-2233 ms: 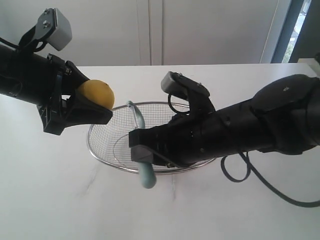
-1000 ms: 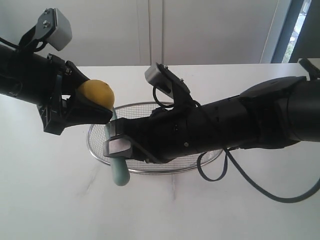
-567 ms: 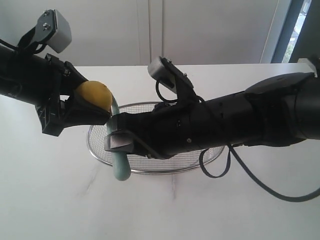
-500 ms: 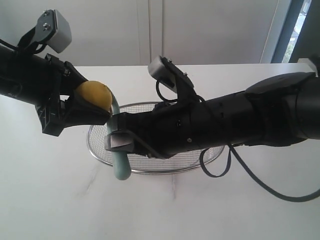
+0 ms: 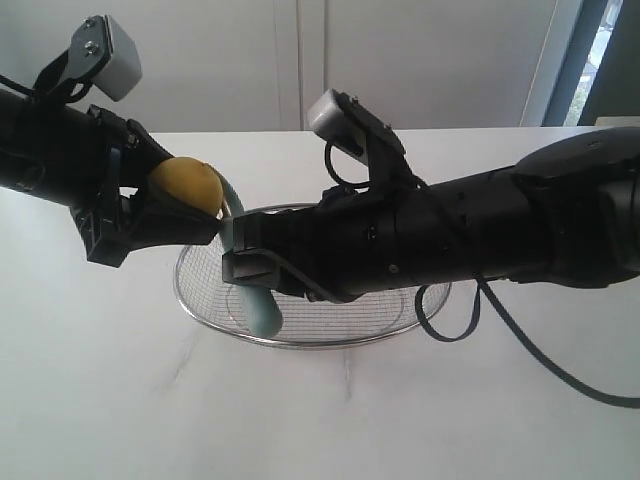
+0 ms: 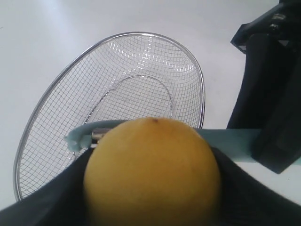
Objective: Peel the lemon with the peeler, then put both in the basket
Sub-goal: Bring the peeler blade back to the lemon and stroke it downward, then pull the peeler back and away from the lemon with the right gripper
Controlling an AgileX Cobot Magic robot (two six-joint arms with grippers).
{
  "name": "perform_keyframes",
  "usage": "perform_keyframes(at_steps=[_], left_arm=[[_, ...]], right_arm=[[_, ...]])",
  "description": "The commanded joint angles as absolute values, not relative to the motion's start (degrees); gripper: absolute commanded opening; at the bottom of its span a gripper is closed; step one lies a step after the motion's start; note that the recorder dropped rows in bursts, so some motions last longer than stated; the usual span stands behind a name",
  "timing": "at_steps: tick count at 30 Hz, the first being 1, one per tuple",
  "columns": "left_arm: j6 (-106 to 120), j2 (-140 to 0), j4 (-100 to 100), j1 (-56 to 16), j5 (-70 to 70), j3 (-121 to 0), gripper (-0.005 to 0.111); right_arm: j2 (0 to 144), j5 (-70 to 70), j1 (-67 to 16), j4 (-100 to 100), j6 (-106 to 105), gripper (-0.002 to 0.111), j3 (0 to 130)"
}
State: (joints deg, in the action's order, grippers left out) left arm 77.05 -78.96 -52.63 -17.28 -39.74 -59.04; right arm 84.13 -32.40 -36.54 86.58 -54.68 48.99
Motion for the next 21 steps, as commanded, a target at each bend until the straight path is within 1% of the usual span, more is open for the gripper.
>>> perform_keyframes(at_steps=[1,21], left_arm=[[76.45,-78.64,-53.12,-17.38,-40.92,-58.71,0.000],[76.46,-78.64,-53.12,-17.38,-41.19,-58.71,0.000]], right_arm=[[82.76,-33.24,-36.51,87.05,-55.29,0.000,49.23],[82.76,-25.59,-36.51,86.96,-54.57,0.000,49.23]])
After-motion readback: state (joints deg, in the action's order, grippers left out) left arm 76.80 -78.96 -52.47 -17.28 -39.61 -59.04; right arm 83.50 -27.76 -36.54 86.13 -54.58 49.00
